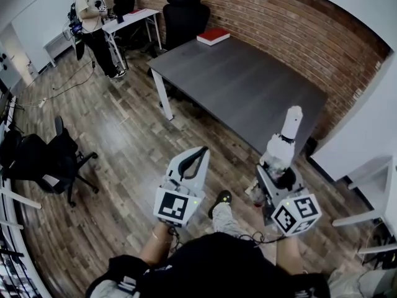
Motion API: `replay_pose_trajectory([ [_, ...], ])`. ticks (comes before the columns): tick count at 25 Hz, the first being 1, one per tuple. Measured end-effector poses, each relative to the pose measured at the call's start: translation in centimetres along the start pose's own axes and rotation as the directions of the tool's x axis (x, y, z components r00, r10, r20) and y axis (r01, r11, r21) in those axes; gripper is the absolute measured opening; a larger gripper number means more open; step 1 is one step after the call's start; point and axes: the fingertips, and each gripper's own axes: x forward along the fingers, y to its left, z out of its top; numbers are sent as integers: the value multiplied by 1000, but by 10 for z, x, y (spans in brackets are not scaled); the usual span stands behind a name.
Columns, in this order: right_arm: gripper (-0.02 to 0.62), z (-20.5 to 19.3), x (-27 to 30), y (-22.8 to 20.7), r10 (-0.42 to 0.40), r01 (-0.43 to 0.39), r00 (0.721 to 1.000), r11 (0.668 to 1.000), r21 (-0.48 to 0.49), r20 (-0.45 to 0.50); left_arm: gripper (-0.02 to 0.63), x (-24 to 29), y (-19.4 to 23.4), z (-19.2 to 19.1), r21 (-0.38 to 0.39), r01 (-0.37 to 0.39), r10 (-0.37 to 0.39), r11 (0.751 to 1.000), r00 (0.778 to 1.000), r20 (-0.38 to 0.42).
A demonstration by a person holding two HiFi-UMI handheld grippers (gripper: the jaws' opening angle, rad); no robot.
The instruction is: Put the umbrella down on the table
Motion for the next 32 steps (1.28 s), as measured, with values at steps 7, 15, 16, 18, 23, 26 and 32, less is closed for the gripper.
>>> replay_pose_trajectory([
  [7,284,7,70,-35,21,-21,1000,1000,13,1,3,46,51,-6,13,-50,51,999,999,-11],
  [15,284,20,162,-80,21,-21,1000,1000,18,1,3,124,114,-13,40,-64,65,997,998,-9],
  [16,284,20,172,-87,20,-20,1000,1000,17,-1,3,136,119,-15,37,-61,61,997,998,-8],
  [18,284,22,190,-102,17,-17,1000,1000,15,-4,3,160,128,-18,27,-51,51,998,999,-7],
  [23,284,29,230,-139,-28,28,1000,999,16,-12,3,219,151,-29,1,-9,9,1000,1000,-4],
  [26,284,32,247,-156,-52,52,999,998,18,-17,3,250,162,-37,-28,16,-16,999,1000,0],
  [32,284,48,283,-183,-108,108,994,994,8,-14,3,310,185,-43,-21,88,-88,996,996,-12],
])
